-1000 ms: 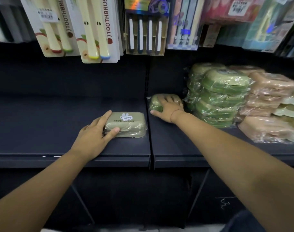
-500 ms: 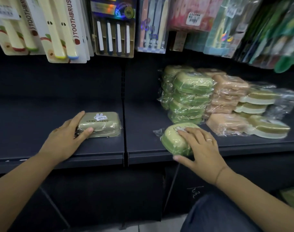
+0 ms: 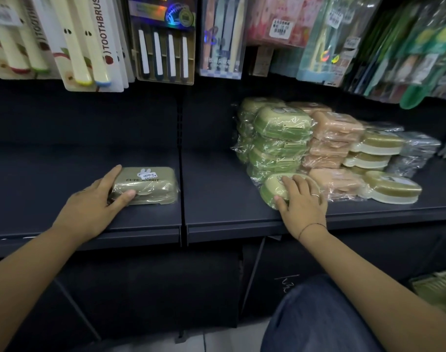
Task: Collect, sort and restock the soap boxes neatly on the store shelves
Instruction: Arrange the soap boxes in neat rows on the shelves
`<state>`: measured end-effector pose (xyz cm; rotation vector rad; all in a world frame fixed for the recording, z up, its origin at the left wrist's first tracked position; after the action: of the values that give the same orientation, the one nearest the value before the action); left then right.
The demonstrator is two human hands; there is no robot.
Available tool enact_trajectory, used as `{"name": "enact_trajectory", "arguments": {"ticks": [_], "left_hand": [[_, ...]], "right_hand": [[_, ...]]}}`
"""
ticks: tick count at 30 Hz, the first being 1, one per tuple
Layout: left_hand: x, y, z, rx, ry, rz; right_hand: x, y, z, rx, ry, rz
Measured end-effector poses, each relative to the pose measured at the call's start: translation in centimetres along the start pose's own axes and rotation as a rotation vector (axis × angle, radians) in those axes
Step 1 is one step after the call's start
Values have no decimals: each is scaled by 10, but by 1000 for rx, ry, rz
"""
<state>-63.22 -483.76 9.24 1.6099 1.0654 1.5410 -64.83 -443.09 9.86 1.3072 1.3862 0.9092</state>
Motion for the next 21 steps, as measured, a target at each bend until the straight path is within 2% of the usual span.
{"name": "enact_trajectory", "arguments": {"ticks": [5,7,9,10,12,14,18,21], "left_hand": [[3,4,3,-2,-15,4],[2,4,3,-1,-6,6],[2,3,3,-1,-7,-2],[2,3,3,0,-15,-9],[2,3,2,11,-36,-25],[3,3,2,10,-56,-46],[0,-1,0,-31,-90,-69],[-3,-5,-5,-73,-51,-134]], "right_hand": [[-4,-2,-2,-2,-41,20],[-18,6,5,43,2,10],[-54,16,20,100,190,-40],[-80,19,29,71,311,-91],[-135,14,43,-75,521,-186],[-186,-1,45,-189,644,-148],[-239,-25,24,-244,589,-134],[-231,-33,-1,-144,522,-105]]}}
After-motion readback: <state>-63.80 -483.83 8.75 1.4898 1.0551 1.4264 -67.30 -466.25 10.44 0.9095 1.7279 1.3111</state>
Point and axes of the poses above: each hand's wrist, its own z-axis away from the middle knuckle, its own y-axis out of the back of the hand, x = y × z, the point moved 3 cm from there along -z, towards the middle knuckle, and after that the axes turned 5 degrees about -x, right-handed, at the moved point
